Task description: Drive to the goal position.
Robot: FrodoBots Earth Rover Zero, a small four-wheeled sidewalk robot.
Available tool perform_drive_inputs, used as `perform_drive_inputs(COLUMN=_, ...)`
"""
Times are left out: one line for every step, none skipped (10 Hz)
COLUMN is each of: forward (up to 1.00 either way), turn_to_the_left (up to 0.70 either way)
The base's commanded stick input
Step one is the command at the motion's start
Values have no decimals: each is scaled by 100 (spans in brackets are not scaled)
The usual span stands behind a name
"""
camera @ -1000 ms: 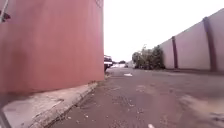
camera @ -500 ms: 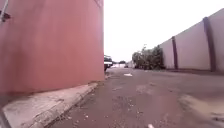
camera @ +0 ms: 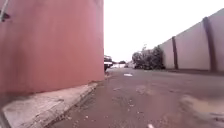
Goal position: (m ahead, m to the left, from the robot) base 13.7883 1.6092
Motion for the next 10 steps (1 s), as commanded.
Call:
perform_drive_inputs(forward=45, turn_to_the_left=-27)
perform_drive_inputs(forward=45, turn_to_the_left=-27)
perform_drive_inputs(forward=45, turn_to_the_left=-27)
perform_drive_inputs(forward=45, turn_to_the_left=-27)
perform_drive_inputs(forward=45, turn_to_the_left=-27)
perform_drive_inputs(forward=45, turn_to_the_left=-27)
perform_drive_inputs(forward=45, turn_to_the_left=-27)
perform_drive_inputs(forward=45, turn_to_the_left=-27)
perform_drive_inputs(forward=45, turn_to_the_left=-9)
perform_drive_inputs(forward=45, turn_to_the_left=-1)
